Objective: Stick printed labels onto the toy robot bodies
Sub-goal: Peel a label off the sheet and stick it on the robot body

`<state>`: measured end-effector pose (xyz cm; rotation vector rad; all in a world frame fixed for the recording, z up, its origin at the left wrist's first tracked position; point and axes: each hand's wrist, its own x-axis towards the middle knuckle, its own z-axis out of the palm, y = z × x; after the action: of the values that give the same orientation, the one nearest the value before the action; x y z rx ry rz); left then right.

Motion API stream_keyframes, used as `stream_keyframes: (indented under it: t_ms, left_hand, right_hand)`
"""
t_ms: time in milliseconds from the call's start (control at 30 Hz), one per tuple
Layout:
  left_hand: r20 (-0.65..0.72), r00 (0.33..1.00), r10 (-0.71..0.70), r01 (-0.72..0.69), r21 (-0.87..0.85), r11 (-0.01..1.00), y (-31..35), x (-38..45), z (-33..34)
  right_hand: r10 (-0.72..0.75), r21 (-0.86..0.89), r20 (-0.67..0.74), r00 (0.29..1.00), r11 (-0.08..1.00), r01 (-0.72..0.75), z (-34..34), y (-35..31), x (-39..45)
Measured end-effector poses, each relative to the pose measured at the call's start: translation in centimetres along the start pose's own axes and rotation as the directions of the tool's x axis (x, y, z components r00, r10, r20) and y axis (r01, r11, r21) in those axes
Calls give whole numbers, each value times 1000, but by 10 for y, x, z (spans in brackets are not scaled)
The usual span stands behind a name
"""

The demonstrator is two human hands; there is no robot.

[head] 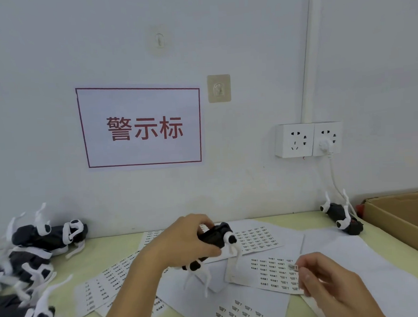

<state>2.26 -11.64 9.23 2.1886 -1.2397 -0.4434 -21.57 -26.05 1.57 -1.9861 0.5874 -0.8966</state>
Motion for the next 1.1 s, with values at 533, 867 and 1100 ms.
stream_keyframes:
  t_ms: [533,867,1100]
  left_hand:
    - [-120,982,148,-190,-668,720,22,-1,-7]
    - [-94,961,261,-255,-673,695,32,-1,-7]
    - [-84,962,259,-237,-725,647,40,-5,-7]
  right_hand:
    - [-362,-198,249,898,889,414,-7,-127,91]
    - [-431,-351,203,879,806,476,2,-123,95]
    - [-494,-374,191,848,762,528,4,-130,88]
